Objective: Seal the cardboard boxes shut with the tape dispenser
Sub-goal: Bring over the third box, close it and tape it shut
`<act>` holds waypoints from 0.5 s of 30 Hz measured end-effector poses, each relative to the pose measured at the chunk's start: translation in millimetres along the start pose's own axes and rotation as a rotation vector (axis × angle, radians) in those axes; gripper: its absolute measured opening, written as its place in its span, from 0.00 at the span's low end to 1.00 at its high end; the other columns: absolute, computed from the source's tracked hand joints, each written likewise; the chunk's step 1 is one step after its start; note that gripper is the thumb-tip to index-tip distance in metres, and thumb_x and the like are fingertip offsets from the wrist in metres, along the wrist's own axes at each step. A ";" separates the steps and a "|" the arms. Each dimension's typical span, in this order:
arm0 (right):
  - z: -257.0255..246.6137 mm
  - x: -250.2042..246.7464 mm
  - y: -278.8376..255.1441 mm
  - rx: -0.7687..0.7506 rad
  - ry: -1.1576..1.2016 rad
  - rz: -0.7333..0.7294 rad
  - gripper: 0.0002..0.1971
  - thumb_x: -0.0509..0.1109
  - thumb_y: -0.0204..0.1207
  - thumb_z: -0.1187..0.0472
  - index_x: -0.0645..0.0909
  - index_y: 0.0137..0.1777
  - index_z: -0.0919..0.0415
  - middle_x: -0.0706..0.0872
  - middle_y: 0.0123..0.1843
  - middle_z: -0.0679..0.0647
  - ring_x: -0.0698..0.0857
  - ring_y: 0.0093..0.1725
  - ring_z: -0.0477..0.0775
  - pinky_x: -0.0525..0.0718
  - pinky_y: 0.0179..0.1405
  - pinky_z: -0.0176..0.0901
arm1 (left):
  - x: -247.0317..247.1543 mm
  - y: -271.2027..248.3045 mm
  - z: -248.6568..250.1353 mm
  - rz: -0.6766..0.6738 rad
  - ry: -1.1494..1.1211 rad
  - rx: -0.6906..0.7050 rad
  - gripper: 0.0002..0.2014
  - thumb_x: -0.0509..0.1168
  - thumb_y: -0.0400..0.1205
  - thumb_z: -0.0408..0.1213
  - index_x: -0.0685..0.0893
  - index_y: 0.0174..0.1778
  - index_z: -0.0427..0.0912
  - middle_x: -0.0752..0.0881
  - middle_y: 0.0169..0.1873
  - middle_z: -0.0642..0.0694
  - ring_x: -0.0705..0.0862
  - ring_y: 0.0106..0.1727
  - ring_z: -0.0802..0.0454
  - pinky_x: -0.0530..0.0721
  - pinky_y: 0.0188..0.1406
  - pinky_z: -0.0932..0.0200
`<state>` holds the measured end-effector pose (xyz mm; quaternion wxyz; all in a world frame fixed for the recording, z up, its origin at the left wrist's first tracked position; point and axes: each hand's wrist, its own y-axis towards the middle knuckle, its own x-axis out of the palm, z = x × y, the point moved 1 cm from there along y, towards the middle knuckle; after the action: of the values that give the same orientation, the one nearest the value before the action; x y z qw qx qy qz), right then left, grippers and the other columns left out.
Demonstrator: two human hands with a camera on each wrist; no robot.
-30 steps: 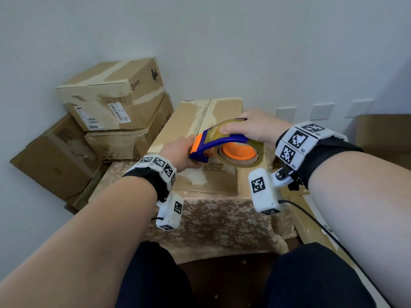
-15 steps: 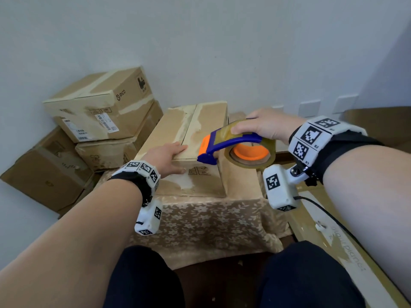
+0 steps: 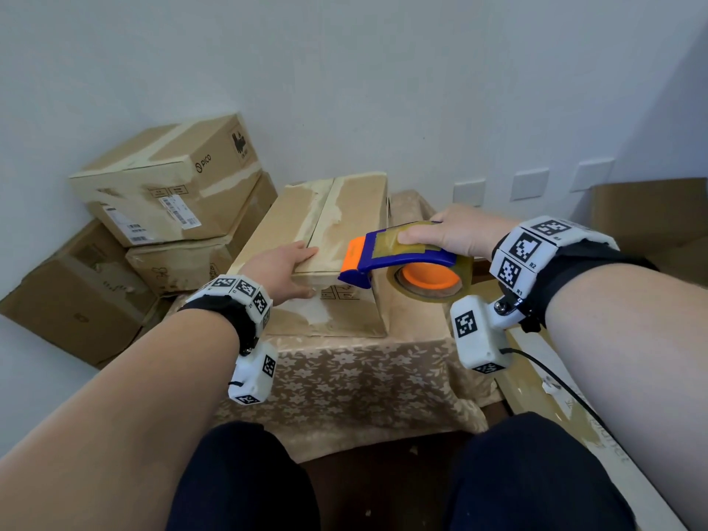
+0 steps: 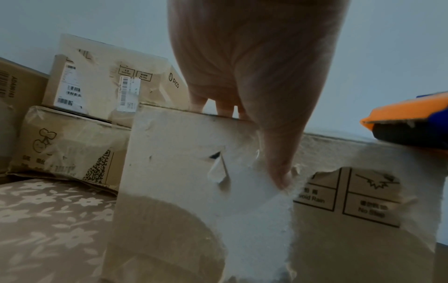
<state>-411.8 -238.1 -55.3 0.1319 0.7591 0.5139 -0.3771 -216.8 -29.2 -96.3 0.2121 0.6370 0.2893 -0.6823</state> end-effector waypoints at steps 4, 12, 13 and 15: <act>-0.3 5.6 -0.7 0.056 -0.001 -0.022 0.28 0.64 0.72 0.31 0.83 0.38 0.58 0.86 0.35 0.55 0.83 0.36 0.54 0.75 0.37 0.43 | -1.0 1.8 -4.3 -0.015 0.032 0.010 0.41 0.72 0.76 0.52 0.58 0.82 0.57 0.56 0.83 0.58 0.69 0.77 0.52 0.70 0.74 0.53; -22.0 39.1 21.0 0.068 0.075 -0.041 0.32 0.67 0.67 0.29 0.86 0.46 0.61 0.89 0.40 0.58 0.87 0.42 0.58 0.80 0.45 0.46 | -12.7 5.0 -27.6 -0.056 0.229 -0.053 0.35 0.66 0.81 0.48 0.58 0.83 0.55 0.66 0.78 0.54 0.75 0.71 0.49 0.77 0.66 0.49; -26.2 44.2 24.5 0.059 0.073 -0.048 0.31 0.67 0.67 0.29 0.86 0.45 0.60 0.89 0.41 0.58 0.87 0.44 0.58 0.80 0.45 0.46 | -14.2 5.2 -31.3 -0.068 0.252 -0.067 0.34 0.66 0.81 0.47 0.59 0.82 0.54 0.68 0.76 0.53 0.74 0.71 0.48 0.77 0.66 0.48; -34.7 52.2 29.9 0.045 0.070 -0.053 0.30 0.66 0.69 0.29 0.85 0.42 0.59 0.88 0.39 0.56 0.86 0.42 0.56 0.78 0.39 0.43 | -16.7 6.7 -37.1 -0.074 0.283 -0.078 0.32 0.65 0.82 0.46 0.62 0.81 0.50 0.69 0.75 0.49 0.73 0.71 0.47 0.77 0.65 0.46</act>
<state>-360.6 -195.3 -74.3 0.0866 0.7606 0.5296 -0.3653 -183.1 -10.8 -81.4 0.1685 0.7071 0.3660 -0.5811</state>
